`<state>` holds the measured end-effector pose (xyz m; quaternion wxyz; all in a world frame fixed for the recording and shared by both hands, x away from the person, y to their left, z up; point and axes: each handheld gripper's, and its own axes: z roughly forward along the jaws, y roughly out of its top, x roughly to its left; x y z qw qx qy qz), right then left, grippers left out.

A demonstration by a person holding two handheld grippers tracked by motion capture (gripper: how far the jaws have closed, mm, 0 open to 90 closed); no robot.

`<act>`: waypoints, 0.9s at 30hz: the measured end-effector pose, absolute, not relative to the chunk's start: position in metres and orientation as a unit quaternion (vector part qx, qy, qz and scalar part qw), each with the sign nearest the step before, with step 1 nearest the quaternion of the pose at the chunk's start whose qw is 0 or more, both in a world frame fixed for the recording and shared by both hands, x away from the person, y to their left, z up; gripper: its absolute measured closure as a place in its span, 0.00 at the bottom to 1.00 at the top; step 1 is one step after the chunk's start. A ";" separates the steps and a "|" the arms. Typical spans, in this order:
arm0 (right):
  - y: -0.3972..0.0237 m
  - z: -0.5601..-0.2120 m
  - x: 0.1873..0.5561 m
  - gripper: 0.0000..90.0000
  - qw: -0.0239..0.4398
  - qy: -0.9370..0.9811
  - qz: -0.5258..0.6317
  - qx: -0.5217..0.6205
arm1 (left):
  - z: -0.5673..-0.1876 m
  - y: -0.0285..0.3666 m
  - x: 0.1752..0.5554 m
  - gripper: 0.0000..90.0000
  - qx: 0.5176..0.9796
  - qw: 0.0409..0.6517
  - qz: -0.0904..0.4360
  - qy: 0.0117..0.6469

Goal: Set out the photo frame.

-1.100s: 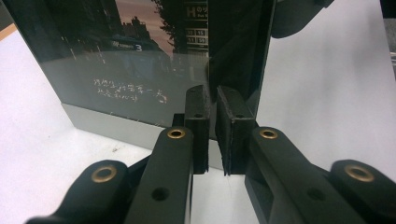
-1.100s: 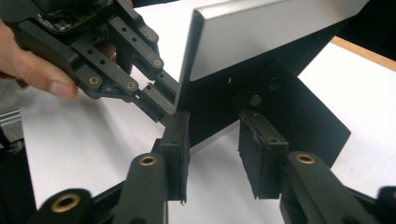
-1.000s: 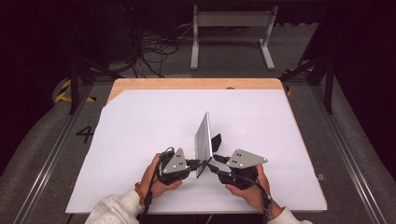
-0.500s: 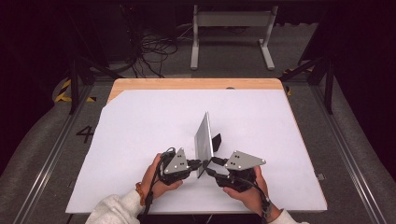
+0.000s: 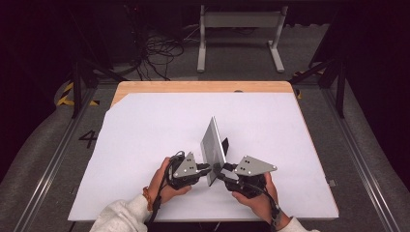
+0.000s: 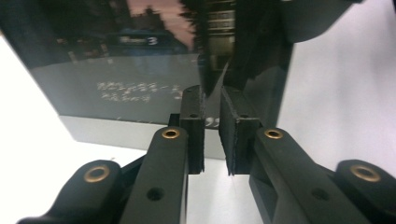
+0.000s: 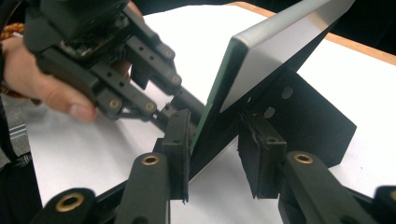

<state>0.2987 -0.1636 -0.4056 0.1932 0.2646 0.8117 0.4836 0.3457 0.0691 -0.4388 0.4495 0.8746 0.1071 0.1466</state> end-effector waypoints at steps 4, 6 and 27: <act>-0.166 -0.406 0.298 0.74 0.190 0.812 0.485 0.263 | -0.438 0.078 0.354 0.84 0.870 0.452 0.148 0.128; -0.169 -0.406 0.298 0.74 0.188 0.812 0.485 0.264 | -0.438 0.083 0.358 0.81 0.867 0.455 0.150 0.139; -0.163 -0.417 0.301 0.63 0.196 0.803 0.477 0.297 | -0.435 0.105 0.377 0.63 0.853 0.462 0.166 0.176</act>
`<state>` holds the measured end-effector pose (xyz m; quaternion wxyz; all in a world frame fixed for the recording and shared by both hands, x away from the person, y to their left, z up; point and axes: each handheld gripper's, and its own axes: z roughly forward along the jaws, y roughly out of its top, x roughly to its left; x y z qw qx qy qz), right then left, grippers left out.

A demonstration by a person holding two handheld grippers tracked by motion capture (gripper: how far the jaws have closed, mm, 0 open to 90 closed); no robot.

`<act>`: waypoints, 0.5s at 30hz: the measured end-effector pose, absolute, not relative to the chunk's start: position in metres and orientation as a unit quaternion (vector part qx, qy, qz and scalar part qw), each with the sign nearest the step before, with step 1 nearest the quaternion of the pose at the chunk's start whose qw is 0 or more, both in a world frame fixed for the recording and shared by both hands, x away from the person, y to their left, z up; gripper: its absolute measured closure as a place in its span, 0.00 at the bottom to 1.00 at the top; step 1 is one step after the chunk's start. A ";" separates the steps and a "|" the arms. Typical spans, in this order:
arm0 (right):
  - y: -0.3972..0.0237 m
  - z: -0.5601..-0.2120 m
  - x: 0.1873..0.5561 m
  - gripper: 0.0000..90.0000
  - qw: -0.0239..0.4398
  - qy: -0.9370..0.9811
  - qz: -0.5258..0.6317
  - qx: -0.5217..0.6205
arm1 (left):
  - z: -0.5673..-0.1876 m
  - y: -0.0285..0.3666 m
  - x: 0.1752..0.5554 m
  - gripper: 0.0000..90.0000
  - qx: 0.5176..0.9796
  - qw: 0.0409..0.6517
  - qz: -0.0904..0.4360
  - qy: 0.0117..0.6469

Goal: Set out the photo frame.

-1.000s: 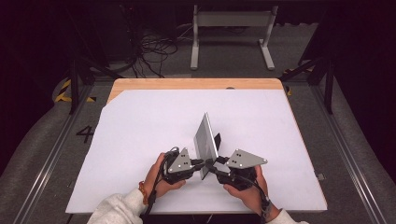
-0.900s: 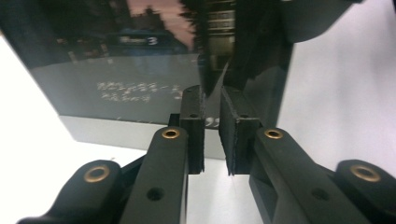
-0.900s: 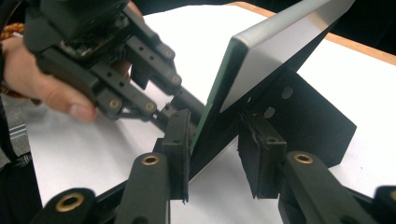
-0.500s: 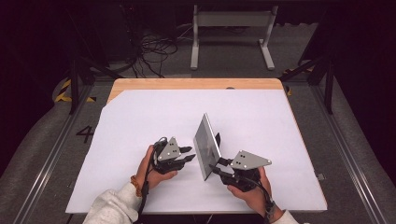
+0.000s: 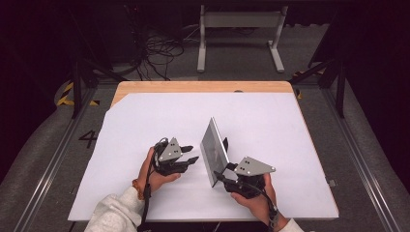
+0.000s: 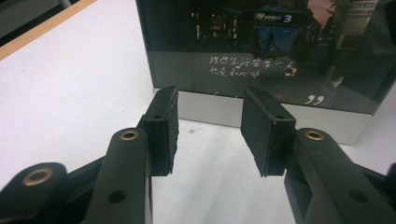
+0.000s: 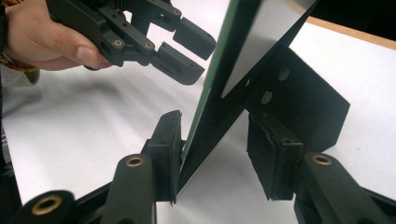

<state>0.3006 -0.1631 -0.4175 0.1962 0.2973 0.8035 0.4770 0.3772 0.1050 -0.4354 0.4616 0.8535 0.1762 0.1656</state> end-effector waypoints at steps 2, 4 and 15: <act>-0.163 -0.419 0.300 0.72 0.186 0.801 0.486 0.295 | -0.435 0.106 0.378 0.61 0.852 0.464 0.162 0.180; -0.163 -0.419 0.299 0.73 0.190 0.800 0.488 0.292 | -0.435 0.108 0.379 0.60 0.848 0.469 0.163 0.187; -0.173 -0.419 0.304 0.76 0.165 0.806 0.492 0.284 | -0.436 0.110 0.383 0.49 0.848 0.463 0.166 0.199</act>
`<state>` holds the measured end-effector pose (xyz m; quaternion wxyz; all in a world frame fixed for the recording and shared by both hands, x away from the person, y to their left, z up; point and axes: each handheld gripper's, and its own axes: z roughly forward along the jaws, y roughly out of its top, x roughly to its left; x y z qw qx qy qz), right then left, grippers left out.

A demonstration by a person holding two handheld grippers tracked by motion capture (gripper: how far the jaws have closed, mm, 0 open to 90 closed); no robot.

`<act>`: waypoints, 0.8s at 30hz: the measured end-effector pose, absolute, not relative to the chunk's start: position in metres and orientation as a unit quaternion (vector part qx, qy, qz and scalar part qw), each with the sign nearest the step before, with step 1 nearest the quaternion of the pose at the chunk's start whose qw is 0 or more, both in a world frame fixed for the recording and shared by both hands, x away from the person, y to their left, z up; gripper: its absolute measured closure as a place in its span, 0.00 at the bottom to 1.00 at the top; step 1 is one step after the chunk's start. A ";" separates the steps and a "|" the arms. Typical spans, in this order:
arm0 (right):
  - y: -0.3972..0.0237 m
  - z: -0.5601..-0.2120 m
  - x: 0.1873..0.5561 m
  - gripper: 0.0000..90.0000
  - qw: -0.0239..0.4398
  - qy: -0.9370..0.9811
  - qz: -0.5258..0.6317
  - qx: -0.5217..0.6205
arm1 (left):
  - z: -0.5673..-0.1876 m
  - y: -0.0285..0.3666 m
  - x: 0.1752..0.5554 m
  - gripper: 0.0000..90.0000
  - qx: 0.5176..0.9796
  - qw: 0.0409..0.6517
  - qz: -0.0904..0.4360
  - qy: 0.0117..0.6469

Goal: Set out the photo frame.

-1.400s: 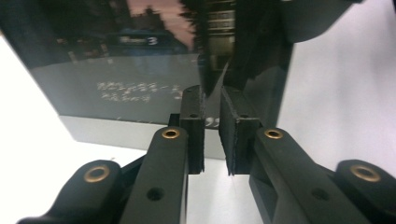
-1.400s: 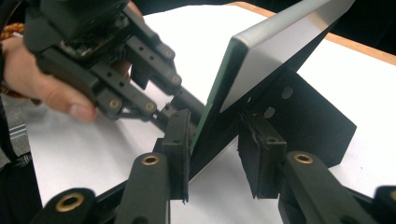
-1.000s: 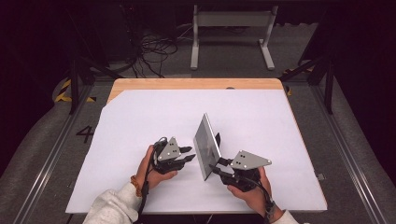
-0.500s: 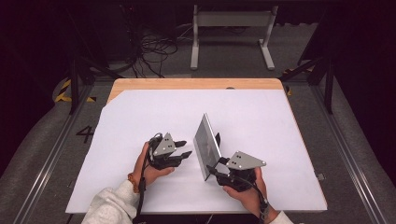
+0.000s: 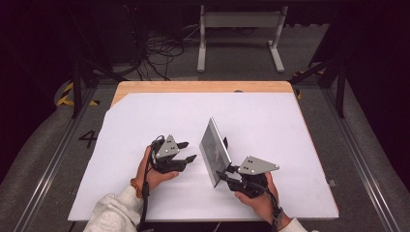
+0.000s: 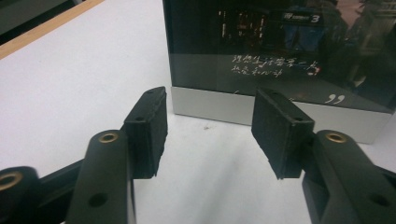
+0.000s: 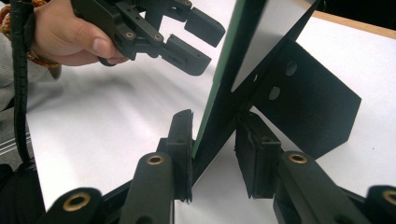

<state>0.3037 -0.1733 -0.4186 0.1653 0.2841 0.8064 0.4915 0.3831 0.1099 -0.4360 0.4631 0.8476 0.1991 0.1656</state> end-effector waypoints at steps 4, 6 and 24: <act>-0.178 -0.417 0.305 0.77 0.163 0.811 0.488 0.279 | -0.437 0.108 0.385 0.47 0.851 0.460 0.163 0.196; -0.180 -0.417 0.305 0.78 0.161 0.812 0.487 0.278 | -0.438 0.108 0.386 0.45 0.853 0.456 0.164 0.194; -0.195 -0.416 0.301 0.79 0.171 0.817 0.475 0.279 | -0.441 0.091 0.406 0.23 0.862 0.463 0.109 0.174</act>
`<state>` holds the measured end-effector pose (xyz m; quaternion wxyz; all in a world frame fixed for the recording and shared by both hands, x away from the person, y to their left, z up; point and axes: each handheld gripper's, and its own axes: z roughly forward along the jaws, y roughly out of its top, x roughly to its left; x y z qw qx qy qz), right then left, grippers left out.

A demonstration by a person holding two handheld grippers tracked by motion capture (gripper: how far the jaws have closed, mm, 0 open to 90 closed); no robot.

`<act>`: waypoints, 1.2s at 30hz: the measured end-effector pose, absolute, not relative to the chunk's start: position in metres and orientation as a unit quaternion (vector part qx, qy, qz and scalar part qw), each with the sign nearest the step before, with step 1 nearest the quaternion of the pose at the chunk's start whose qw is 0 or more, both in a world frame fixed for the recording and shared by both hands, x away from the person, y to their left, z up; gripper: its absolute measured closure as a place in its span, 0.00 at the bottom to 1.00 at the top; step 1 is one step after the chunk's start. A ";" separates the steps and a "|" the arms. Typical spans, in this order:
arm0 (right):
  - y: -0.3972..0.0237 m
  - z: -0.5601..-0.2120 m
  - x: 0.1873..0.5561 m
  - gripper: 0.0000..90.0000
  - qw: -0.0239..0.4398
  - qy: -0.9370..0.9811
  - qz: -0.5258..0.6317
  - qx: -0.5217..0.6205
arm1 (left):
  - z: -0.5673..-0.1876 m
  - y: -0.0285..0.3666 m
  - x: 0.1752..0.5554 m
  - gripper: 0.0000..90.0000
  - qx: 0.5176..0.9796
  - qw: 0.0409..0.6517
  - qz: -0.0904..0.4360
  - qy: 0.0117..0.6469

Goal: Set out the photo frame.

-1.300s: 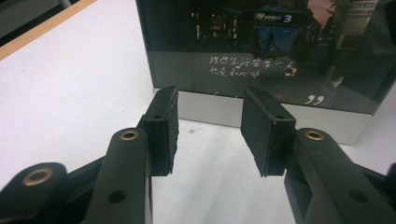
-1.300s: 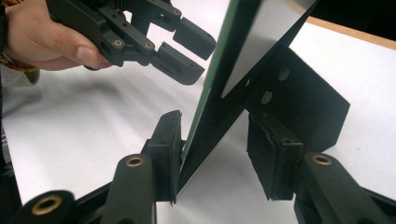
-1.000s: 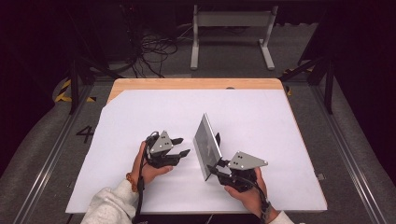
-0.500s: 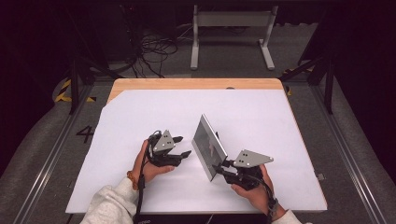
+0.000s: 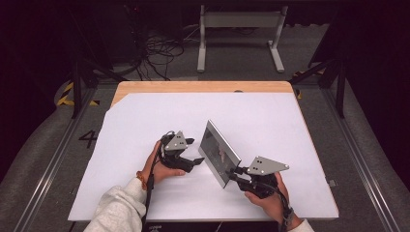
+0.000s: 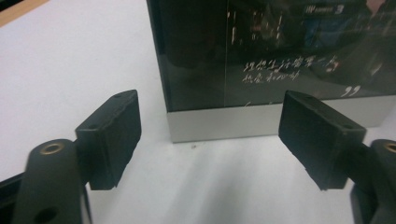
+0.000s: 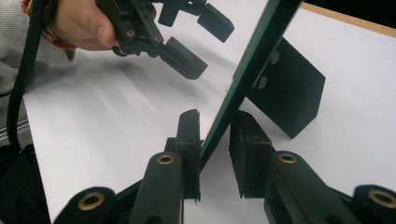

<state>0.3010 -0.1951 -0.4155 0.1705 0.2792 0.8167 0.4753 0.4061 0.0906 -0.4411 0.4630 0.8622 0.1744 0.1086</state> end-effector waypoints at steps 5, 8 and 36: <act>-0.192 -0.420 0.301 0.82 0.172 0.818 0.471 0.283 | -0.442 0.086 0.413 0.20 0.862 0.466 0.098 0.174; -0.191 -0.421 0.302 0.83 0.169 0.819 0.471 0.282 | -0.444 0.083 0.415 0.20 0.864 0.463 0.099 0.170; -0.200 -0.422 0.306 0.88 0.189 0.818 0.466 0.279 | -0.444 0.070 0.419 0.23 0.885 0.436 0.065 0.151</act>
